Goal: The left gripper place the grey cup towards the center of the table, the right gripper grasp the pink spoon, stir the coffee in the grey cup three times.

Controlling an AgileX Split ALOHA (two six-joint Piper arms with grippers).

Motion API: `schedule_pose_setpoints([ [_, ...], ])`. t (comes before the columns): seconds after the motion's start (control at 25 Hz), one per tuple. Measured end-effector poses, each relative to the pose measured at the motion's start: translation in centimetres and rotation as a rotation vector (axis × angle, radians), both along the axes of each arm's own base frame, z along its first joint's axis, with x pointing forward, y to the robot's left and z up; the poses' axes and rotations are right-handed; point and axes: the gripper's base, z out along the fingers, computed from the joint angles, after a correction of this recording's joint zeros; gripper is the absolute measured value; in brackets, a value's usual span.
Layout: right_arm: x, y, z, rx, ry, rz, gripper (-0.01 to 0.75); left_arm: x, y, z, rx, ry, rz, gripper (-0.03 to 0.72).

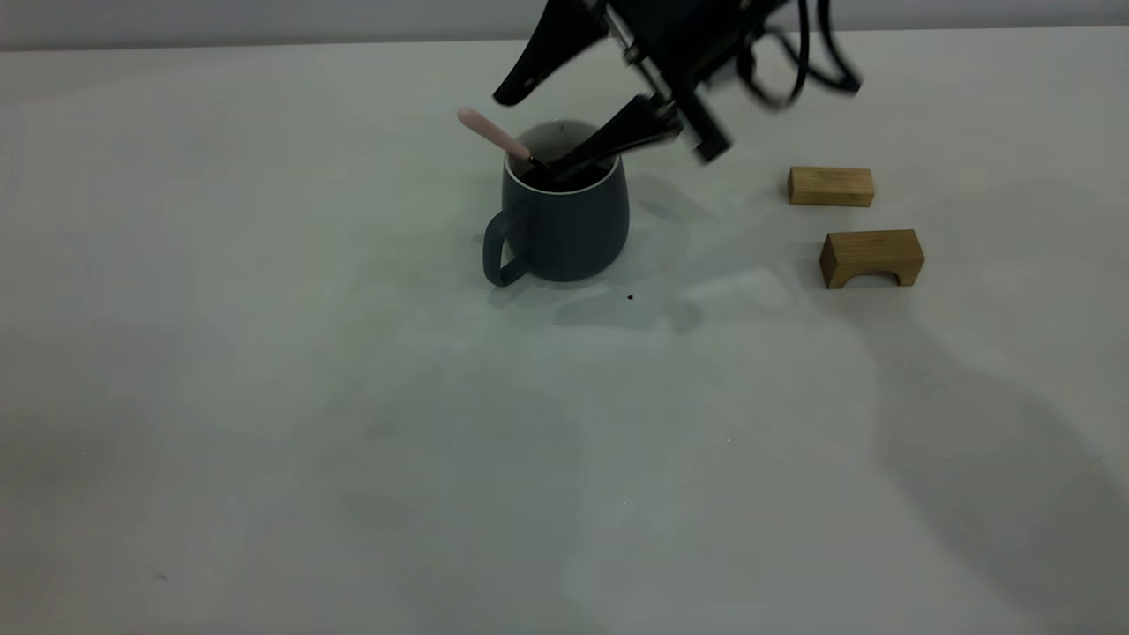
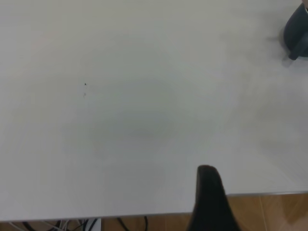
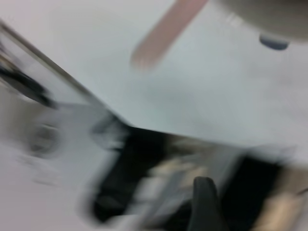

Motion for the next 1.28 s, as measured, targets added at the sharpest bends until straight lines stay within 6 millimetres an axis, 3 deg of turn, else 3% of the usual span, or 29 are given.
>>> schedule_pose_setpoints([
  [0.2,-0.6,-2.0,3.7,-0.206,-0.383,0.389,0.457,0.0,0.0,0.0,0.0,0.0,0.0,0.569],
  [0.36,-1.0,-3.6,7.2,-0.358,-0.553,0.584,0.371,0.0,0.0,0.0,0.0,0.0,0.0,0.569],
  [0.48,-1.6,-5.1,11.4,-0.481,-0.696,0.716,0.311,0.0,0.0,0.0,0.0,0.0,0.0,0.569],
  [0.56,-2.5,-6.3,15.3,-0.583,-0.788,0.768,0.27,0.0,0.0,0.0,0.0,0.0,0.0,0.569],
  [0.72,-5.3,-9.2,23.1,-0.758,-0.887,0.671,0.215,0.0,0.0,0.0,0.0,0.0,0.0,0.569],
  [0.88,-8.3,-12.7,29.1,-0.902,-0.943,0.466,0.208,0.0,0.0,0.0,0.0,0.0,0.0,0.569],
  [1.12,-13.7,-14.6,34.8,-0.961,-1.089,0.368,0.208,0.0,0.0,0.0,0.0,0.0,0.0,0.569],
  [1.28,-18.2,-15.9,35.8,-0.987,-1.126,0.346,0.21,0.0,0.0,0.0,0.0,0.0,0.0,0.569],
])
